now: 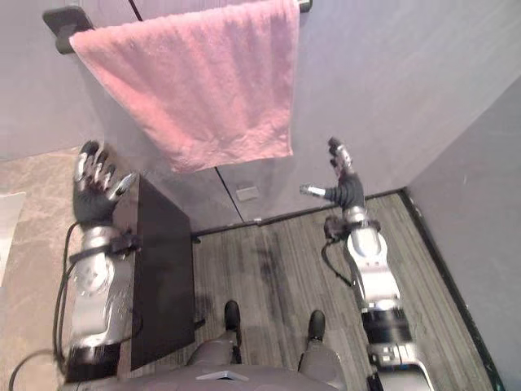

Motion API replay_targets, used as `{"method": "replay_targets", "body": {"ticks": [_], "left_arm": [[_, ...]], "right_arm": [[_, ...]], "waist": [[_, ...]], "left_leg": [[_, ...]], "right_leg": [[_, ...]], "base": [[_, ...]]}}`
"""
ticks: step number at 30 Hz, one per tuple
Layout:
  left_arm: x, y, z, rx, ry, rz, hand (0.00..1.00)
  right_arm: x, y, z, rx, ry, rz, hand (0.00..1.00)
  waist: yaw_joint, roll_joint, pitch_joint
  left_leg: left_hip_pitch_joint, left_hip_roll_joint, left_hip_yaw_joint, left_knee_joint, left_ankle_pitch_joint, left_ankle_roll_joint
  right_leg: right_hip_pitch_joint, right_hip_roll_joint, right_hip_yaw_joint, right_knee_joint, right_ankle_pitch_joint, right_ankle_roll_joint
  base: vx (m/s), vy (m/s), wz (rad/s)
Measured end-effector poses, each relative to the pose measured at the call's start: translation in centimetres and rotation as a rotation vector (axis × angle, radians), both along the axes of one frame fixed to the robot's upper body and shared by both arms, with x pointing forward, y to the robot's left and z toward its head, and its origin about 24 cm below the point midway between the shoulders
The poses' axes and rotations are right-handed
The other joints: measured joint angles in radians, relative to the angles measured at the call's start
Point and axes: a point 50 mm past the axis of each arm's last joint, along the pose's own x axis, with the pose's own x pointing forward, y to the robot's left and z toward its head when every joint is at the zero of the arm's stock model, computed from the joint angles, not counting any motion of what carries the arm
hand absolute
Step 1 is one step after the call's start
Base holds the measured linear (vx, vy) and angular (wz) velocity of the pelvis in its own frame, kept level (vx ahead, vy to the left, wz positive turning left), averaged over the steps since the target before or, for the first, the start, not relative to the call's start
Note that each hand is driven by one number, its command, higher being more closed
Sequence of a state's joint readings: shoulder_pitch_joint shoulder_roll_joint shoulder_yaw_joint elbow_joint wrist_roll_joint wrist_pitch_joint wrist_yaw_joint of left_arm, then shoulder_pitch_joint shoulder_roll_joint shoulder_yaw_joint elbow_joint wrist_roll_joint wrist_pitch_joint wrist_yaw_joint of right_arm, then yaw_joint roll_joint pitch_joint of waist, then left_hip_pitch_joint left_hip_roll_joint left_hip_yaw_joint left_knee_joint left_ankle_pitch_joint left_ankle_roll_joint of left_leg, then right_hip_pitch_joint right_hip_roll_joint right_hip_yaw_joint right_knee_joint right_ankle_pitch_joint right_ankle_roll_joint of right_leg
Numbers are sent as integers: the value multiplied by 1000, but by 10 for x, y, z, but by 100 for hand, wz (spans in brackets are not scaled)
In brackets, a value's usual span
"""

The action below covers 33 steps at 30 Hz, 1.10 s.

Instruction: Organize washtable

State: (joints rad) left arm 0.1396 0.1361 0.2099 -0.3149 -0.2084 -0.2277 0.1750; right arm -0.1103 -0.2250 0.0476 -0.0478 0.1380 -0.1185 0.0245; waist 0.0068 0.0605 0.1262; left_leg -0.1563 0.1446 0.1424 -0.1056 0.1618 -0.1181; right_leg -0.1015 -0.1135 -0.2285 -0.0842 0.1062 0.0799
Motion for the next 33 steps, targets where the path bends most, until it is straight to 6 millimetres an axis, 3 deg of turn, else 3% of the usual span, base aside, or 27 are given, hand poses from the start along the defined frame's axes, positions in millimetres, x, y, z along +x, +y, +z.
{"method": "replay_targets", "body": {"ticks": [2,3,6,12,14,19,23,27,33], "left_arm": [[-12,-1,-1,2,4,1,0],[-25,-2,-4,6,18,2,0],[-39,-14,-2,16,21,-61,0],[-32,-49,-4,-71,6,-352,0],[-20,-64,-14,-88,41,-467,0],[13,-70,-30,-204,85,-541,0],[59,-76,-35,-187,156,-624,0],[103,-83,-11,-189,132,-636,0],[146,-81,31,-178,80,-592,0]], "right_arm": [[-8,7,-5,-2,11,48,0],[-16,19,-12,-4,29,116,0],[-28,44,-18,35,57,278,0],[-32,74,-18,102,75,466,0],[-24,85,-17,102,86,513,0],[1,97,-16,96,120,552,0],[28,104,-15,54,173,540,0],[49,109,-7,42,198,511,0],[82,106,8,66,232,412,0]], "waist": [[1,-2,-10],[2,-5,-25],[6,-12,-42],[13,-21,-52],[10,-23,-73],[10,-23,-78],[16,-27,-80],[20,-30,-79],[26,-40,-72]], "left_leg": [[0,0,-4,0,-6,1],[-1,0,-6,0,-8,1],[-3,0,-12,0,-10,3],[3,-1,-17,0,-9,3],[6,-1,-15,0,-7,0],[19,0,-5,0,-2,2],[22,2,1,0,-2,1],[22,3,12,0,1,5],[-10,8,14,0,14,8]], "right_leg": [[2,0,-4,0,-3,3],[2,0,-5,0,-4,4],[5,0,-10,2,-4,5],[15,-1,-18,3,-4,5],[15,-1,-16,3,-4,5],[18,-1,-5,7,-3,6],[22,1,3,-6,17,-1],[14,1,14,-6,29,4],[-19,6,18,-6,39,1]], "base": [[-23,6,7],[-19,9,6],[-22,10,6],[-15,5,4],[7,-1,-2],[0,1,-8],[-9,3,-7],[-8,6,-8],[-4,0,-2]]}}
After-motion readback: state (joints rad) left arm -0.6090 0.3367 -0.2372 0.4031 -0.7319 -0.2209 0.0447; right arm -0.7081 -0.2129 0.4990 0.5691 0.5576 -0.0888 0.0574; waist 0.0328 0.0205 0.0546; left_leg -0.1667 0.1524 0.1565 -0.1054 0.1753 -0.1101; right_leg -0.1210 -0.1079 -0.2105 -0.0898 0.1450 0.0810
